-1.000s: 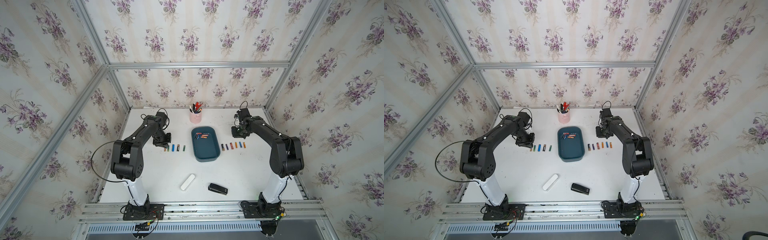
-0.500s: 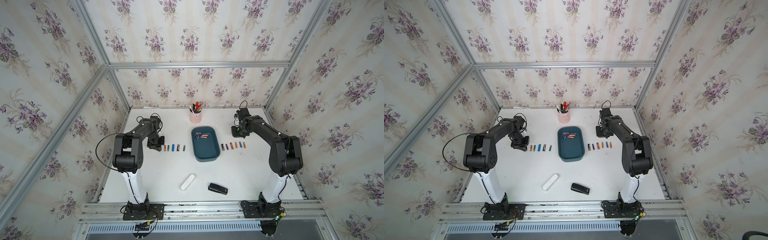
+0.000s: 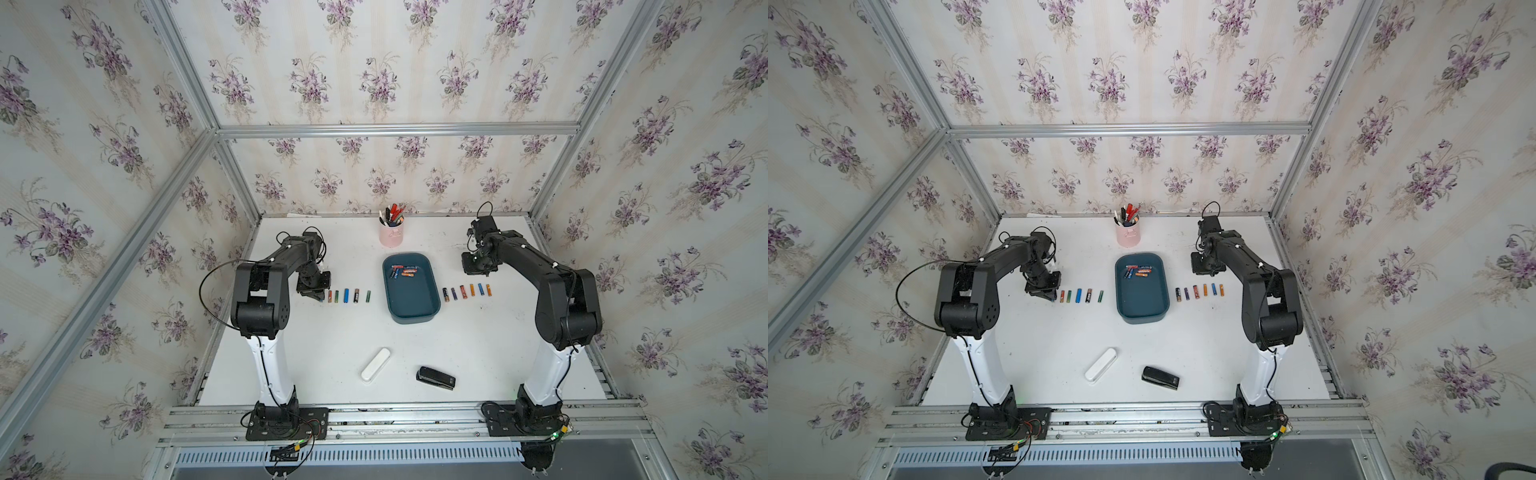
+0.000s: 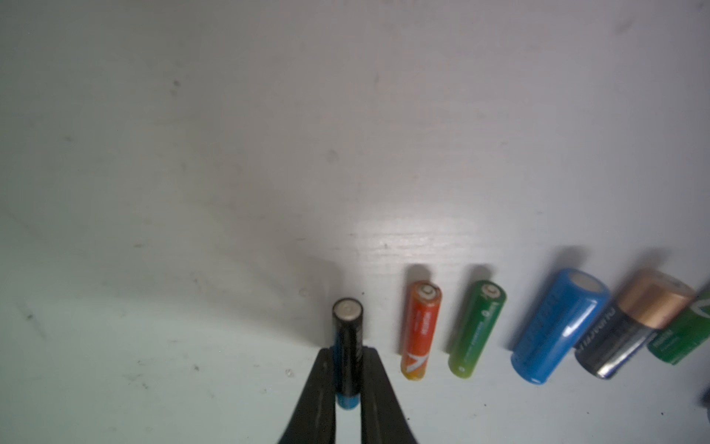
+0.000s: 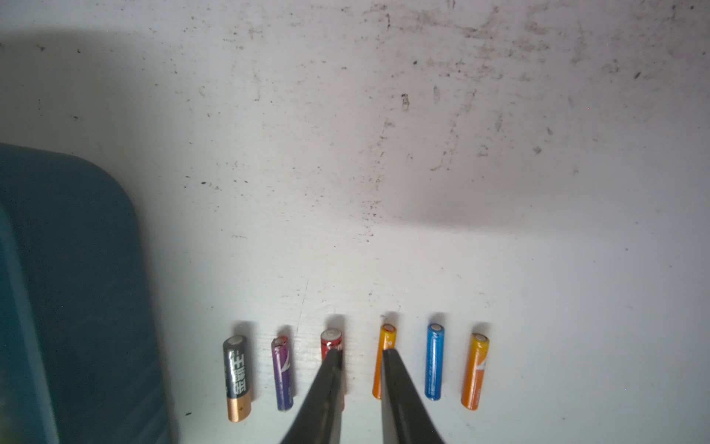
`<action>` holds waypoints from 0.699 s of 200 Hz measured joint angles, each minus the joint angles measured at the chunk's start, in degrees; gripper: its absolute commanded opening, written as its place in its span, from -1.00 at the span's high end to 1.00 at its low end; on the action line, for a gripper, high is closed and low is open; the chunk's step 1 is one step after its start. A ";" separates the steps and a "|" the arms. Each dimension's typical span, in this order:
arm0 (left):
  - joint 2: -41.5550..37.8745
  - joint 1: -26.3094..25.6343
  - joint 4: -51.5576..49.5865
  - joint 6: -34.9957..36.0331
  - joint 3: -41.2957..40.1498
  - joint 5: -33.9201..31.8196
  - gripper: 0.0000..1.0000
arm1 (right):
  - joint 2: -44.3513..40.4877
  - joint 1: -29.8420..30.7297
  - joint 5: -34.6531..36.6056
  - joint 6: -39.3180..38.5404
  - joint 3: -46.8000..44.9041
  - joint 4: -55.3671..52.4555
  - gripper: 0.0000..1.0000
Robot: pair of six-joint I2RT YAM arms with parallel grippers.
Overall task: Take the batteries out of the storage box
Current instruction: Place the battery at the center of the board.
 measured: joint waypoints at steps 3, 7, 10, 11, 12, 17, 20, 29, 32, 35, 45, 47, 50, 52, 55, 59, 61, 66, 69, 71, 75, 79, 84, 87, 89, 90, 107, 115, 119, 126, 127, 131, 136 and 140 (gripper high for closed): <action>0.07 0.00 0.00 0.07 0.00 0.02 0.64 | 0.00 0.00 0.00 0.00 0.04 -0.02 0.54; 0.11 0.00 0.00 0.09 0.00 0.02 0.64 | 0.00 0.00 0.00 0.00 0.09 -0.04 0.54; 0.15 0.00 0.00 0.09 0.00 0.02 0.64 | 0.00 0.00 0.00 -0.02 0.09 0.00 0.54; 0.17 0.00 0.00 0.09 0.00 0.02 0.64 | 0.00 0.00 0.00 -0.02 0.09 0.00 0.54; 0.17 0.00 0.00 0.09 0.00 0.02 0.64 | 0.00 0.00 0.02 -0.02 0.09 0.00 0.54; 0.24 0.00 0.02 0.09 -0.02 0.04 0.64 | 0.00 0.00 0.04 -0.04 0.09 -0.04 0.54; 0.24 0.00 0.02 0.11 -0.02 0.04 0.64 | 0.00 0.00 0.04 -0.09 0.09 -0.11 0.54; 0.31 0.00 0.02 0.11 -0.07 0.09 0.62 | 0.00 0.00 0.22 -0.20 0.09 -0.28 0.54; 0.35 0.00 0.02 0.11 -0.07 0.11 0.62 | 0.00 0.00 0.26 -0.20 0.09 -0.35 0.54; 0.37 0.00 0.02 0.11 -0.07 0.11 0.61 | 0.00 0.00 0.31 -0.20 0.09 -0.39 0.54; 0.39 0.00 0.04 0.11 -0.09 0.20 0.59 | 0.00 0.00 0.50 -0.20 0.09 -0.42 0.54; 0.39 0.00 0.04 0.11 -0.09 0.22 0.59 | 0.00 0.00 0.50 -0.20 0.09 -0.42 0.54; 0.39 0.00 0.04 0.11 -0.09 0.22 0.58 | 0.00 0.00 0.50 -0.20 0.09 -0.44 0.54; 0.39 0.00 0.02 0.11 -0.09 0.22 0.58 | 0.00 0.00 0.52 -0.20 0.09 -0.46 0.54; 0.39 0.00 0.02 0.11 -0.09 0.24 0.58 | 0.00 0.00 0.55 -0.20 0.09 -0.48 0.54; 0.39 0.00 0.04 0.11 -0.09 0.24 0.58 | 0.00 0.00 0.59 -0.20 0.09 -0.50 0.54; 0.39 0.00 0.04 0.11 -0.09 0.24 0.58 | 0.00 0.00 0.61 -0.20 0.09 -0.50 0.54; 0.39 0.00 0.02 0.11 -0.09 0.24 0.57 | 0.00 0.00 0.61 -0.20 0.09 -0.52 0.54; 0.39 0.00 0.02 0.11 -0.09 0.24 0.56 | 0.00 0.00 0.61 -0.20 0.09 -0.55 0.54; 0.39 0.00 0.02 0.11 -0.09 0.24 0.56 | 0.00 0.00 0.61 -0.20 0.09 -0.57 0.54; 0.39 0.00 0.00 0.11 -0.07 0.24 0.55 | 0.00 0.00 0.61 -0.20 0.09 -0.61 0.54; 0.39 0.00 0.00 0.11 -0.04 0.24 0.54 | 0.00 0.00 0.61 -0.20 0.09 -0.68 0.54; 0.39 0.00 -0.02 0.11 0.07 0.24 0.53 | 0.00 0.00 0.61 -0.20 0.09 -0.74 0.54; 0.39 0.00 -0.04 0.11 0.11 0.24 0.52 | 0.00 0.00 0.61 -0.20 0.09 -0.76 0.54; 0.39 0.00 -0.04 0.11 0.15 0.24 0.52 | 0.00 0.00 0.63 -0.20 0.09 -0.76 0.54; 0.39 0.00 -0.04 0.11 0.17 0.24 0.51 | 0.00 0.00 0.63 -0.20 0.09 -0.76 0.54; 0.35 0.00 -0.09 0.11 0.59 0.24 0.48 | 0.00 0.00 0.63 -0.20 0.09 -0.81 0.54; 0.28 0.00 -0.17 0.11 0.74 0.24 0.46 | 0.00 0.00 0.63 -0.20 0.11 -0.81 0.54; 0.24 0.00 -0.22 0.11 0.81 0.24 0.45 | 0.00 0.00 0.63 -0.20 0.13 -0.81 0.54; 0.02 0.00 -0.31 0.11 0.92 0.24 0.42 | 0.00 0.00 0.63 -0.20 0.17 -0.81 0.54; 0.00 0.00 -0.33 0.11 0.92 0.24 0.42 | 0.00 0.00 0.63 -0.20 0.17 -0.81 0.54; -0.20 0.00 -0.39 0.11 0.96 0.22 0.41 | 0.00 0.00 0.63 -0.20 0.22 -0.83 0.54; -0.46 0.00 -0.52 0.11 1.05 0.24 0.40 | 0.00 0.02 0.63 -0.20 0.33 -0.90 0.54; -0.66 0.00 -0.59 0.11 1.14 0.24 0.40 | 0.00 0.07 0.63 -0.20 0.42 -0.92 0.54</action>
